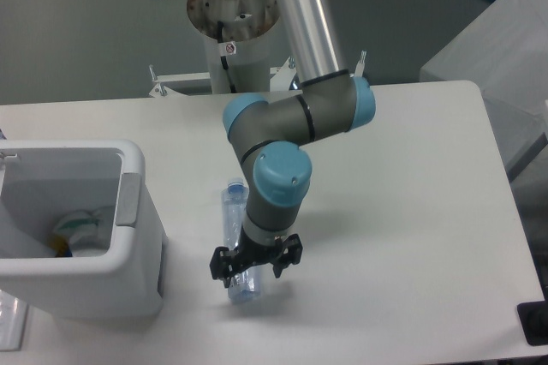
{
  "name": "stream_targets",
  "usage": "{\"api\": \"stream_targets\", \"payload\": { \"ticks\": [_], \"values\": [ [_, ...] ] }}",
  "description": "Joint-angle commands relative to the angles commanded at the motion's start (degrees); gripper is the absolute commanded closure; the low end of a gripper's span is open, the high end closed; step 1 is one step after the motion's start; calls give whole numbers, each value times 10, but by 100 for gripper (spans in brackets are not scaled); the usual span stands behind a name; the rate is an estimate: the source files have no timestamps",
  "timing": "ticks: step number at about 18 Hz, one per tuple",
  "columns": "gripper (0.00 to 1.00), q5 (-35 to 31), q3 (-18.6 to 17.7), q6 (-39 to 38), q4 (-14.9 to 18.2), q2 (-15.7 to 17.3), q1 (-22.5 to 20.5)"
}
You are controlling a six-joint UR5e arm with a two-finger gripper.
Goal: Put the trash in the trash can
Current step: 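Move the gripper back and lower it onto the clear water bottle, then grasp the water bottle and lift it upright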
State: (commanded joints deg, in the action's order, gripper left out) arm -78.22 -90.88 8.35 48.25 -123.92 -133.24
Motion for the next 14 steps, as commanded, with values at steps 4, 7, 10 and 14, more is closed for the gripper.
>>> {"api": "stream_targets", "payload": {
  "ticks": [4,7,10,14],
  "values": [
    [0,-3,4,13,-1,-9,5],
    [0,-12,4,28,-1,-17,9],
    [1,-16,4,32,-1,-19,9],
    [23,-18,4,32,-1,-21,9]
  ]
}}
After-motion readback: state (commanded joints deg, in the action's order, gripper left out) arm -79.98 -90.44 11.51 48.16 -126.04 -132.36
